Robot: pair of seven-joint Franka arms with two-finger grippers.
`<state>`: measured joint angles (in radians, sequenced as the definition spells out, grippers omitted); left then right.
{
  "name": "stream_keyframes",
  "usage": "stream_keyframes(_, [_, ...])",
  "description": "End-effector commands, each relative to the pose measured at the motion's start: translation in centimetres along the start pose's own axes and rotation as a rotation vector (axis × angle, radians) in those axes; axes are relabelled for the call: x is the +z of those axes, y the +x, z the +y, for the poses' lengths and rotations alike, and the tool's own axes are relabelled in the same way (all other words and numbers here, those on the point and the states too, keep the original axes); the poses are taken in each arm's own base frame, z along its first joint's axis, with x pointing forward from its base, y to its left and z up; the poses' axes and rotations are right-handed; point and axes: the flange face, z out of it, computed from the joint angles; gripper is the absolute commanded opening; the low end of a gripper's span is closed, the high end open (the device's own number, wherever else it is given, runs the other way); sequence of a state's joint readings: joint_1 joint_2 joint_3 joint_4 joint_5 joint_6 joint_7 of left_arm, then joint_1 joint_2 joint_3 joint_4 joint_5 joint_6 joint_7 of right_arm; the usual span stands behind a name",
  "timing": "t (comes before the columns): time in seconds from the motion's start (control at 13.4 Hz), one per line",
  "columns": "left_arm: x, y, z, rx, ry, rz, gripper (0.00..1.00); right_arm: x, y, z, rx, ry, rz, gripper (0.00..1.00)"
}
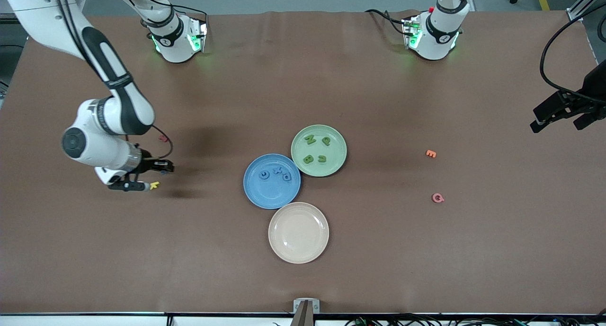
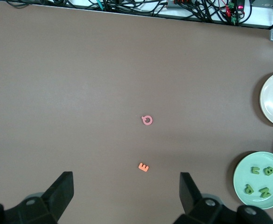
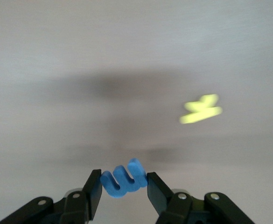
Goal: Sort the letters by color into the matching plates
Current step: 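Carry the blue m with the right gripper over the blue plate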
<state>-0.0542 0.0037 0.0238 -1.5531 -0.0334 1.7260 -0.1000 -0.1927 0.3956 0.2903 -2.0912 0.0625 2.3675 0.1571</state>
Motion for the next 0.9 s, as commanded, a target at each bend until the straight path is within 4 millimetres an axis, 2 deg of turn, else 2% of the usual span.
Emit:
stream_keyframes(0.0, [-0.7,-0.1,0.4,0.008,0.008,-0.001,1.00,-0.9,-0.6,-7.9,0.112,0.027,0.026,0.01])
stream_keyframes(0.22, [-0.7,-0.1,0.7,0.016,0.007,-0.002,1.00,-1.0,-2.2,-16.9,0.240,0.052,0.051,0.01])
stream_keyframes(0.37, [-0.6,-0.1,0.6,0.021,0.010,-0.003,1.00,-0.6,-2.6,-21.7,0.315,0.078,0.059,0.01])
stream_keyframes(0.6, [-0.4,0.0,0.7,0.024,0.013,-0.006,1.00,1.3,-2.6,-27.1,0.389,0.107,0.053,0.01])
stream_keyframes(0.82, [-0.4,0.0,0.7,0.026,0.012,-0.006,1.00,2.7,-2.2,-30.7,0.432,0.133,0.056,0.01])
